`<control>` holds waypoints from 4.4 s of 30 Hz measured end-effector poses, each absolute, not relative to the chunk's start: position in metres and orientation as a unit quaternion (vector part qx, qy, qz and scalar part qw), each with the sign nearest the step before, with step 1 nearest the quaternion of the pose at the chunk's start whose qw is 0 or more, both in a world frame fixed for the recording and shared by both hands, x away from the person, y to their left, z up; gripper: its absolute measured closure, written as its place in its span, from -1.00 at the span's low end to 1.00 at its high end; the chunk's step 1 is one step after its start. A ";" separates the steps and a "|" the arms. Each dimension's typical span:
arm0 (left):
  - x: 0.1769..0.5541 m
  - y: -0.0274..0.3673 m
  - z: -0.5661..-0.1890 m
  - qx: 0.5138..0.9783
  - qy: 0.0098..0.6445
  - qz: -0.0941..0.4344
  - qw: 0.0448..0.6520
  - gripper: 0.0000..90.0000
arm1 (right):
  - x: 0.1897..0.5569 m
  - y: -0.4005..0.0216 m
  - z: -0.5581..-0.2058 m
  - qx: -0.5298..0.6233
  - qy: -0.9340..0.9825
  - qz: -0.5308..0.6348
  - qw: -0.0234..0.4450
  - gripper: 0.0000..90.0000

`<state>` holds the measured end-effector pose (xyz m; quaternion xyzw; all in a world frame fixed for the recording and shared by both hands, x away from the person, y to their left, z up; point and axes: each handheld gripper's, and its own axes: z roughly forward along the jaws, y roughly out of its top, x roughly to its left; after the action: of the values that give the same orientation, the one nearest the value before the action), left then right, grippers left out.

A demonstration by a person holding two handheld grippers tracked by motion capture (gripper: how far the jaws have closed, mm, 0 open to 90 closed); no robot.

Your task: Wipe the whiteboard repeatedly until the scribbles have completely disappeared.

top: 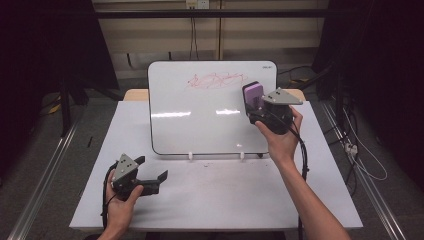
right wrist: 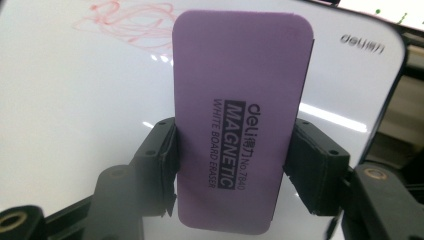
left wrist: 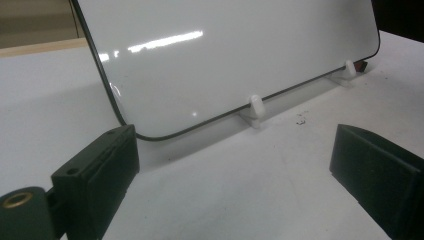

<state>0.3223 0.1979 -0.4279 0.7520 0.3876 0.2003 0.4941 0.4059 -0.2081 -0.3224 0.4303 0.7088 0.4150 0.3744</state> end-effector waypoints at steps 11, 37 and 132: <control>0.323 0.200 -0.429 0.749 0.394 0.200 0.494 -0.88 | 0.432 -0.205 -0.308 0.421 0.710 0.349 0.444 -0.08; 0.323 0.202 -0.429 0.752 0.390 0.199 0.493 -0.88 | 0.473 -0.169 -0.322 0.366 0.712 0.245 0.547 -0.09; 0.323 0.205 -0.429 0.745 0.395 0.198 0.500 -0.87 | 0.498 -0.107 -0.302 0.301 0.747 0.230 0.546 -0.08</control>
<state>0.3229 0.2048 -0.4288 0.7452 0.3949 0.1976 0.4997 0.4981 -0.1068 -0.3018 0.3009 0.7471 0.2303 0.5461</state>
